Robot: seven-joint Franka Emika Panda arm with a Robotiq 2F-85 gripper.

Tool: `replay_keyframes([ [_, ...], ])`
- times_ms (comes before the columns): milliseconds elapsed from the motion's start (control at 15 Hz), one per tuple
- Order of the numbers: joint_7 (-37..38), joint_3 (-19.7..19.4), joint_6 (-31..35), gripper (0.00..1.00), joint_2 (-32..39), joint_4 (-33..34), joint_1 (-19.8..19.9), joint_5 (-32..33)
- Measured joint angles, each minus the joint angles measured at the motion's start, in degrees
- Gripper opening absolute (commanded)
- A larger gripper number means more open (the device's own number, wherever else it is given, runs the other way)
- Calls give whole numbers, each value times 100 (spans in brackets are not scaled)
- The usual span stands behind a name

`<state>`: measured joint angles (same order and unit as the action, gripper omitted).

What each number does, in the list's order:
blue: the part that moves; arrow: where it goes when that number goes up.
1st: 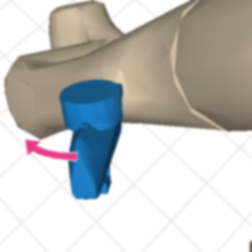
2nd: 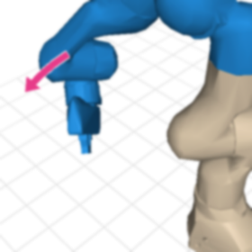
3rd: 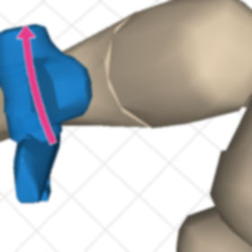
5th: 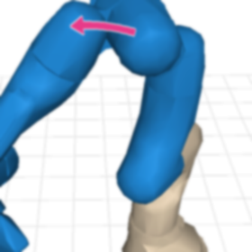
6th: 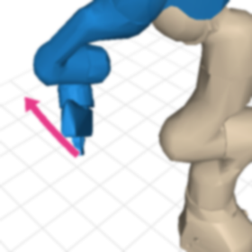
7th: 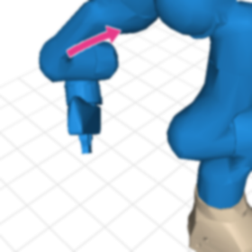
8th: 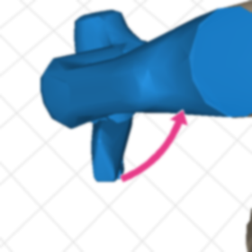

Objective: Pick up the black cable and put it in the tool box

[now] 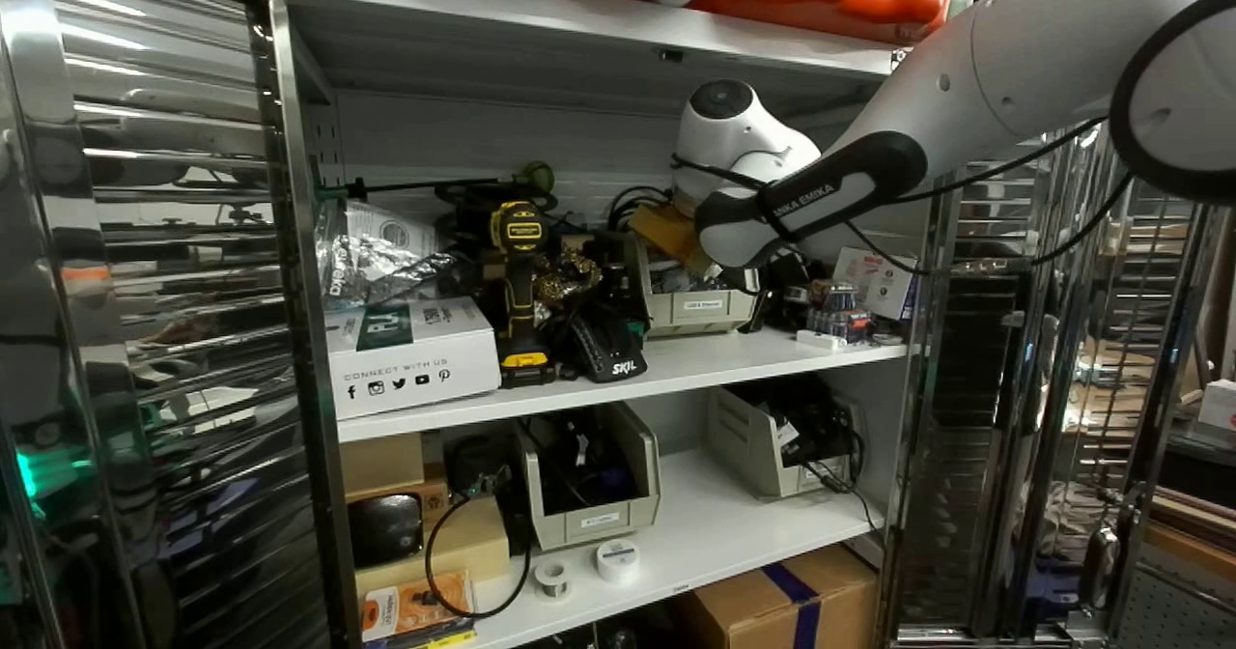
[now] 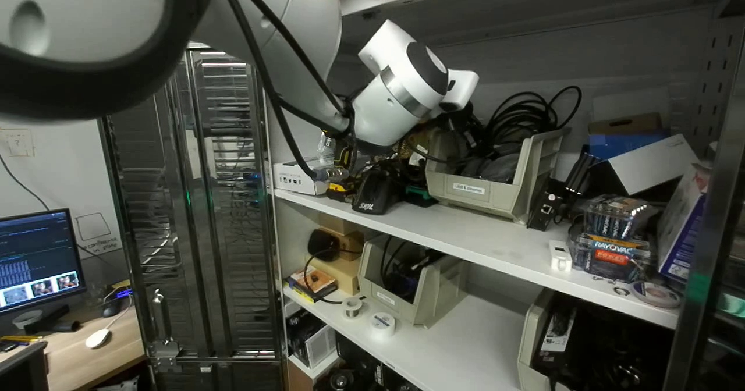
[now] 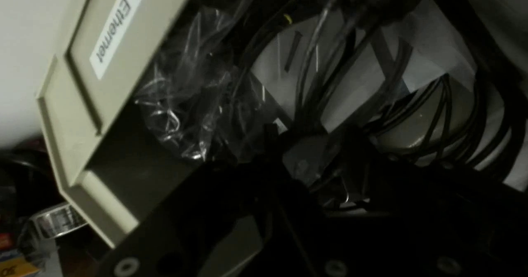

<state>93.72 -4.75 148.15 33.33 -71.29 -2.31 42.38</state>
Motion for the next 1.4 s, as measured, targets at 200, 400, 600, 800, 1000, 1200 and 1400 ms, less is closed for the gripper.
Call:
replay_keyframes([
  [200,-277,127,-2,97,157,167,-3,-27],
  [400,-594,371,21,100,55,178,2,-82],
  [600,-957,674,36,100,-236,16,23,-184],
  [800,-1272,963,67,100,-687,-556,99,-398],
  [1000,-2101,1098,-8,100,-1279,-1357,151,-1301],
  [1200,-2722,892,-427,100,-2002,-2214,19,-1780],
  [1400,-3139,800,-1173,100,-2775,-3004,-50,-1953],
])
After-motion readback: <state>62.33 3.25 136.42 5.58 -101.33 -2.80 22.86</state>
